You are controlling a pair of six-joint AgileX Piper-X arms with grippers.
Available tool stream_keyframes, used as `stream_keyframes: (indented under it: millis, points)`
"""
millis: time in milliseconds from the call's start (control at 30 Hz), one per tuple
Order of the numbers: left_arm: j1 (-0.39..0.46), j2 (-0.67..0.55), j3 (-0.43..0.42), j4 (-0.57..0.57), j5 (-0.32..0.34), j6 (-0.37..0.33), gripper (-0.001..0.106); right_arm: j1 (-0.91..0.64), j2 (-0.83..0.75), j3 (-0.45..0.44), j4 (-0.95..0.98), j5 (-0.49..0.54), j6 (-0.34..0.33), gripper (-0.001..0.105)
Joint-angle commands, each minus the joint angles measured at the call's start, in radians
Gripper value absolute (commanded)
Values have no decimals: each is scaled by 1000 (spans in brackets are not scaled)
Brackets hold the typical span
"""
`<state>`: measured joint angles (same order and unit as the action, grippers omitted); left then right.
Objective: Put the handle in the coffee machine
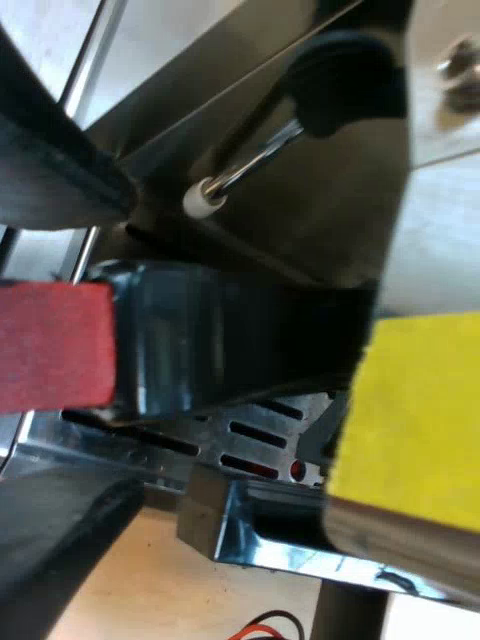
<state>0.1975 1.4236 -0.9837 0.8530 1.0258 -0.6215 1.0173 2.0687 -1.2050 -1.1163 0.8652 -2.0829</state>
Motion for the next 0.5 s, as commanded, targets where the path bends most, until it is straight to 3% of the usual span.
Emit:
stream_keyframes:
  millis: [33, 367, 500]
  points:
    - [1, -29, -11, -22, 6, -1, 55, 0, -38, -38, -114, -18, -8, 28]
    - [31, -130, -11, -3, 38, -1, 55, 0, -38, -38, -114, -11, -8, 28]
    - [102, -146, -11, 10, 61, -8, 55, 0, -38, -38, -114, -11, -8, 28]
